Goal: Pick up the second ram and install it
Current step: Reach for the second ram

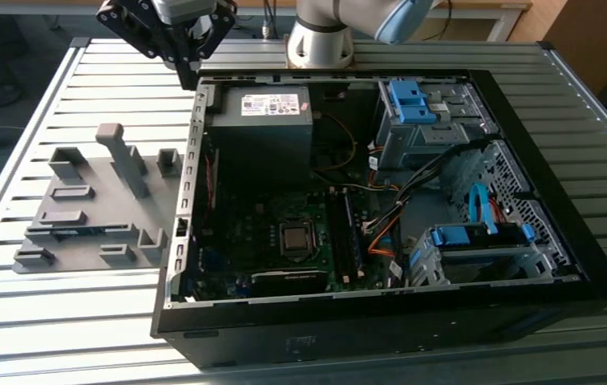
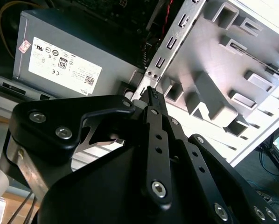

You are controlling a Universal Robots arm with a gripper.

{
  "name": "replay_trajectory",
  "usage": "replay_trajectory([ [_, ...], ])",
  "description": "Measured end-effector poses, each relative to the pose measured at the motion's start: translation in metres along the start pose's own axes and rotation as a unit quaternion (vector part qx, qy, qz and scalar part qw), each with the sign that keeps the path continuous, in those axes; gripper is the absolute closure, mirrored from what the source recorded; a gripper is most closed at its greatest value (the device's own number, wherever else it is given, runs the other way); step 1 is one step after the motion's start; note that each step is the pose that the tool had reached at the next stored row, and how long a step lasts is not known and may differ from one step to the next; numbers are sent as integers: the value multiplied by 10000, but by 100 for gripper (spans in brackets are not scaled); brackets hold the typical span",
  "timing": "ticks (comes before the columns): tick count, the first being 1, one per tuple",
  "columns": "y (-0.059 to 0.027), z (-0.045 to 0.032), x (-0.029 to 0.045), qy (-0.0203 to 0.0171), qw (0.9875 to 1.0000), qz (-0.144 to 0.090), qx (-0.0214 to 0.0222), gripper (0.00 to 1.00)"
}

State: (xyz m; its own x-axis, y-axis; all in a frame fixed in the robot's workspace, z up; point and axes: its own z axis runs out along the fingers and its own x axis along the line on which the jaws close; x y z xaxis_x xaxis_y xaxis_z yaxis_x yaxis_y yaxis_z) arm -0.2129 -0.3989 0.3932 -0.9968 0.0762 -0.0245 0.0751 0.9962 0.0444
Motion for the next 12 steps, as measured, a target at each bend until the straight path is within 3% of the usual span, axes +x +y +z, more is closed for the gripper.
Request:
replay_trajectory([
  [12, -5, -2, 67, 0, 10000, 0, 0, 89],
])
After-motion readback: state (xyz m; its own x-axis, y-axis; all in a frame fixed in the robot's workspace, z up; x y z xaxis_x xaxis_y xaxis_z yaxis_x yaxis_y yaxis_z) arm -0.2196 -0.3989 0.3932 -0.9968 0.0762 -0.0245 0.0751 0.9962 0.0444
